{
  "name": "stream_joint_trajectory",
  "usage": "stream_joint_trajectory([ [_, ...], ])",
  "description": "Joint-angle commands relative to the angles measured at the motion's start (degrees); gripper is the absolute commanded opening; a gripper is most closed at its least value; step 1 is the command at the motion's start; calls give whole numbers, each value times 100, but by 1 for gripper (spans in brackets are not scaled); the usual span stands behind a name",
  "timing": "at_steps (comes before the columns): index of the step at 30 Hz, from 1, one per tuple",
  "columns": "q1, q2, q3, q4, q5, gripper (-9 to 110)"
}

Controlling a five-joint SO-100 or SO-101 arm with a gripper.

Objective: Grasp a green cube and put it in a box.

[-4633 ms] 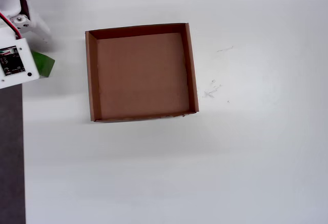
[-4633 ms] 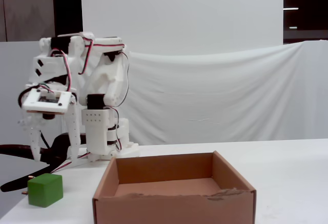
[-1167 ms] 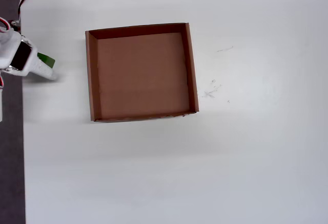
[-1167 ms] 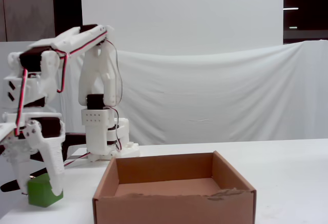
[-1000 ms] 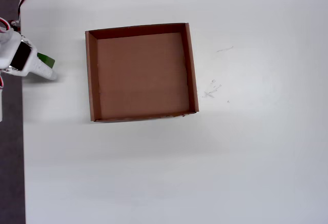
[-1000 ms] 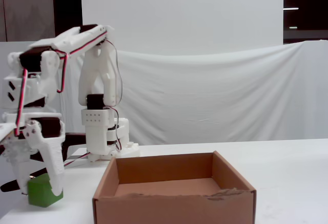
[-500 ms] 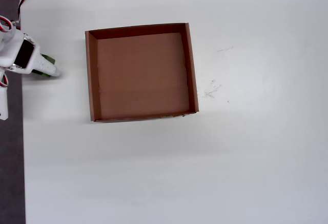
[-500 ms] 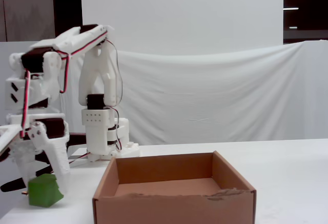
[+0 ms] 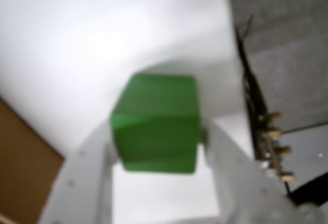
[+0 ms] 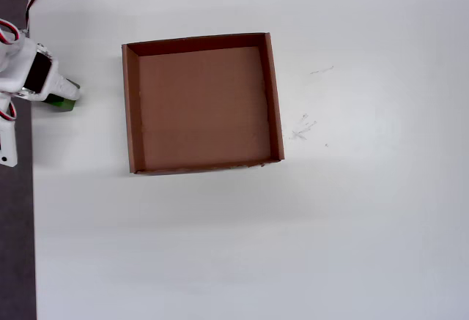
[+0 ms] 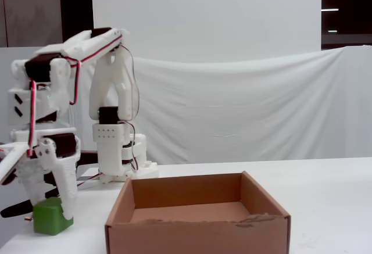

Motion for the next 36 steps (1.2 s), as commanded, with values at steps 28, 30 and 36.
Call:
stream_joint_trajectory([
  [28,-589,1582,-448,562,-299,12],
  [30,-712,1767,-483,677,-439,12],
  [36,-1195,2443,-545,1230,-861,13],
])
